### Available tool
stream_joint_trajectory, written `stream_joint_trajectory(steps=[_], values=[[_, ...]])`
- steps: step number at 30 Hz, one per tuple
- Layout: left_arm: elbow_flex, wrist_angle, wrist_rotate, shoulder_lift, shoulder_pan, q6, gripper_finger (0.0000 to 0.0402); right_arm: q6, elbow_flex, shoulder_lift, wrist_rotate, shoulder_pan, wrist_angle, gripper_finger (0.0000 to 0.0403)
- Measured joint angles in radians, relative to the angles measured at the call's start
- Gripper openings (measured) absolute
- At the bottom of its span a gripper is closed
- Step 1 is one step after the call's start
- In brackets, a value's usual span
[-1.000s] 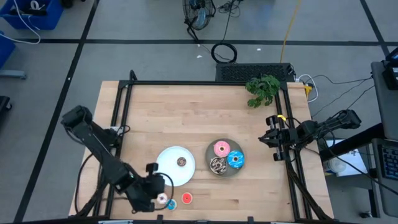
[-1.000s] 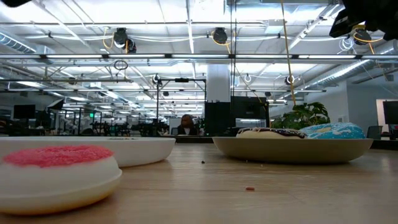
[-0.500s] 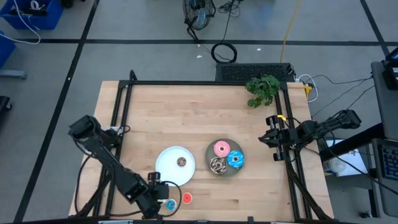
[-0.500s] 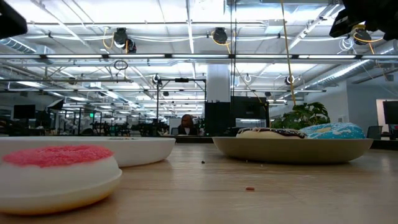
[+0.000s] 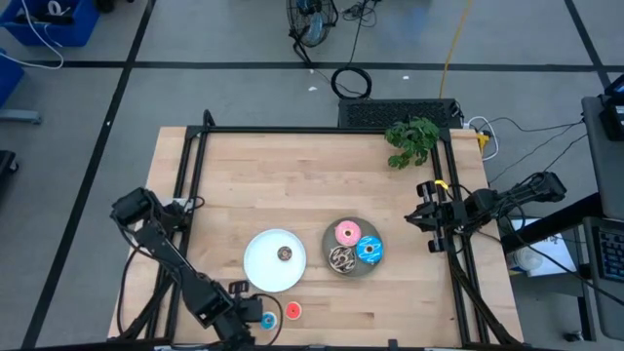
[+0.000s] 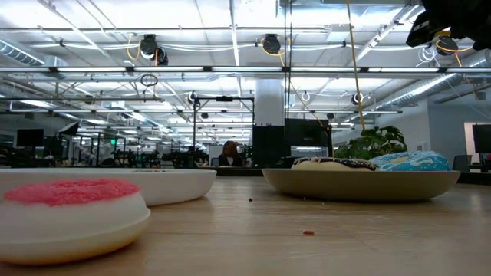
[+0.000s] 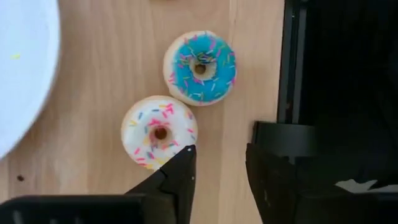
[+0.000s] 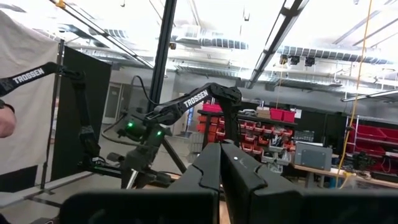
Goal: Pick & Place donuts
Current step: Put the small white donut on the white plate
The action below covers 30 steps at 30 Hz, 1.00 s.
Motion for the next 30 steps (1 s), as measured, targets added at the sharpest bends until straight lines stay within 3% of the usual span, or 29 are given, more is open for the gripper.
stream_joint_trajectory(steps=[7,30], values=[[-0.001,-0.009,-0.077,0.025,-0.011,0.068,0.0142,-0.002,0.000,0.000,0.000,0.000,0.000,0.0000],[0.010,0.009,-0.037,0.118,0.007,0.127,0.0145,0.001,0.000,0.000,0.000,0.000,0.000,0.0000]])
